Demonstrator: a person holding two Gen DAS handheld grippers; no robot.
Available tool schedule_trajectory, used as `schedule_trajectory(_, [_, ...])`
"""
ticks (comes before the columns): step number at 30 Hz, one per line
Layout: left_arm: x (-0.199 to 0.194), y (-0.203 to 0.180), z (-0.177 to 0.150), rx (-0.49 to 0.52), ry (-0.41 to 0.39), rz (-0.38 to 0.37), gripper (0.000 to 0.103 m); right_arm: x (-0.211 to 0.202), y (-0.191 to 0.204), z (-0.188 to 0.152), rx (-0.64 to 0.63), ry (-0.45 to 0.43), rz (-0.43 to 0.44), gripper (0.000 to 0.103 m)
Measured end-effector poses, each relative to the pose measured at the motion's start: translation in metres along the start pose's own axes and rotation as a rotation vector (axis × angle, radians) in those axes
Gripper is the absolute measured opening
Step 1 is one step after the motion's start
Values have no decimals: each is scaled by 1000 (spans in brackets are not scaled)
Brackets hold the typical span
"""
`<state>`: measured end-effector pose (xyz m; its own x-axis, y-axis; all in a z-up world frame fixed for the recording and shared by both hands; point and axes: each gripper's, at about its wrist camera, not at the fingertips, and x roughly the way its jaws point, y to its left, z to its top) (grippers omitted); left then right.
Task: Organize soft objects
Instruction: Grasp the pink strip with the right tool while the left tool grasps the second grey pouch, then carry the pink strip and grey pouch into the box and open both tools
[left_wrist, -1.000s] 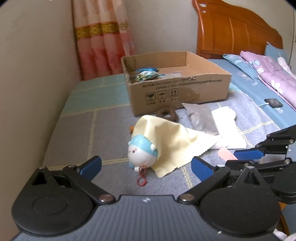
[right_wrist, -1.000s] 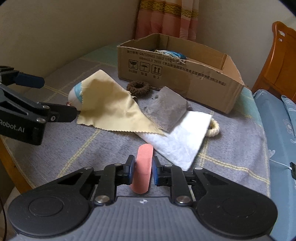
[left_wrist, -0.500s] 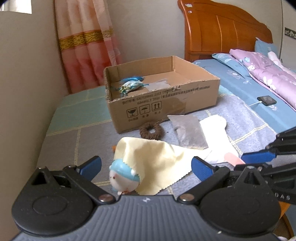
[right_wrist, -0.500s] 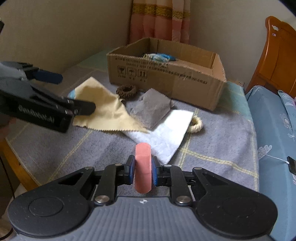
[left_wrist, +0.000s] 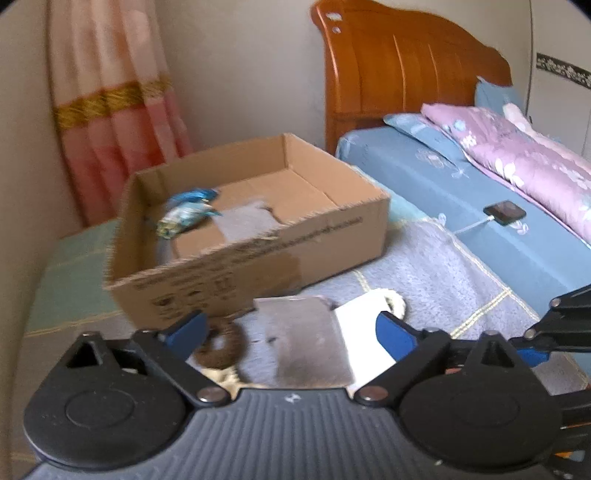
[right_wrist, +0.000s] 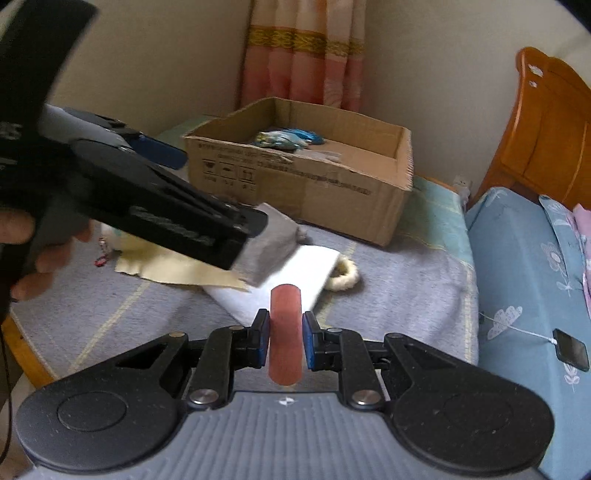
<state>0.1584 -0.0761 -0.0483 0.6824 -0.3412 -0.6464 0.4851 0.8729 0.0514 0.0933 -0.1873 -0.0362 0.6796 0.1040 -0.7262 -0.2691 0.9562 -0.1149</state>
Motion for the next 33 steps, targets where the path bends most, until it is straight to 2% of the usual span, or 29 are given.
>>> schedule_trajectory(2, [12, -4, -1, 0, 30, 1, 80, 1, -8, -3, 12, 7, -7, 22])
schedule_trajectory(4, [23, -7, -3, -1, 59, 3, 78, 4, -18, -5, 31, 18, -14, 22])
schedule_trajectory(7, [36, -7, -6, -13, 90, 14, 70, 7, -29, -7, 45, 27, -20, 22])
schedule_trajectory(11, [45, -4, -9, -21, 125, 34, 68, 11, -40, -4, 52, 28, -25, 22])
schedule_trajectory(12, [45, -3, -11, -28, 122, 26, 66, 11, -41, -3, 51, 26, -26, 22])
schedule_trajectory(14, [44, -1, -11, -46, 121, 4, 54, 12, -45, 0, 48, 17, -26, 22])
schedule_trajectory(16, [43, -2, -11, -46, 120, -5, 52, 13, -47, 4, 41, 12, -27, 22])
schedule_trajectory(22, [38, 2, -6, -53, 115, -37, 33, 12, -51, 18, 21, -18, -28, 22])
schedule_trajectory(30, [5, 7, 11, -35, 71, -87, 32, 12, -56, 38, -3, -49, -30, 22])
schedule_trajectory(33, [-15, 10, 21, -19, 32, -96, 32, 11, -58, 47, -14, -64, -26, 22])
